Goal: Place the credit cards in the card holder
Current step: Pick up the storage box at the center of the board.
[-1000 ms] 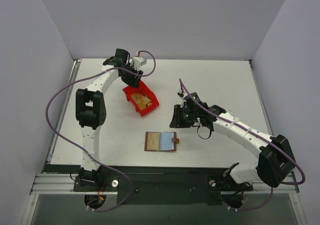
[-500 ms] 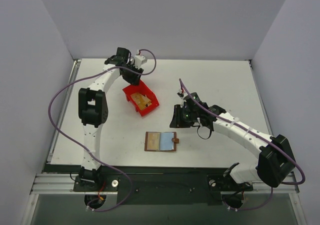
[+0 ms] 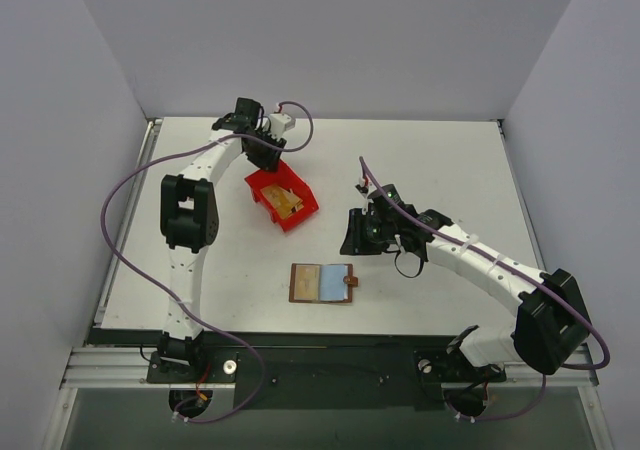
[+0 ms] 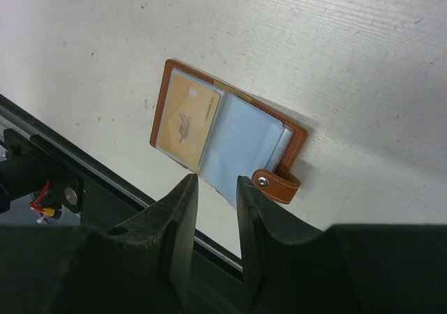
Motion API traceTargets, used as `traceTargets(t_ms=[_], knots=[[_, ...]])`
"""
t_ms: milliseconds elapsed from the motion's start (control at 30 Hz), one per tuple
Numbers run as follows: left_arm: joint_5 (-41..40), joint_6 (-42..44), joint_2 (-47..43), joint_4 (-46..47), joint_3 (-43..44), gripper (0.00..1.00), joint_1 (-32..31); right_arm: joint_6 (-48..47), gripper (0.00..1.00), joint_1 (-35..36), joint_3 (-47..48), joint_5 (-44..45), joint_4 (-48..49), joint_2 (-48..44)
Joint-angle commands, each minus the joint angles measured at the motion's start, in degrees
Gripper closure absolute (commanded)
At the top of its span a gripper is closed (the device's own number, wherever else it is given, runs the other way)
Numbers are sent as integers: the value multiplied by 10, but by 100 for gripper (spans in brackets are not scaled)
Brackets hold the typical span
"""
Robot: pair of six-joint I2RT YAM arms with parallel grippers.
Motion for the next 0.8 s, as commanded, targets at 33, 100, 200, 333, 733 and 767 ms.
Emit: traceTargets(t_ms=[33,100,200,333,733,767], knots=[[2,-7,0,16,34,61,1,1,75,-4,1,-6,-2,4],[1,-14,-4,14,34,65,0,1,75,-4,1,-6,-2,4],[1,-30,-12,13,32,72,1,3,75,-5,0,-4,-1,2],[-10,-72,-27,11,22,99,1,2,75,-5,0,-1,-1,-3],[-86,-333,-226,160,-225,100,4,-29,77,-13,14,24,-37,-57],[-106,-351,-246,170,-244,100,4,-32,78,-12,15,24,-39,-61]])
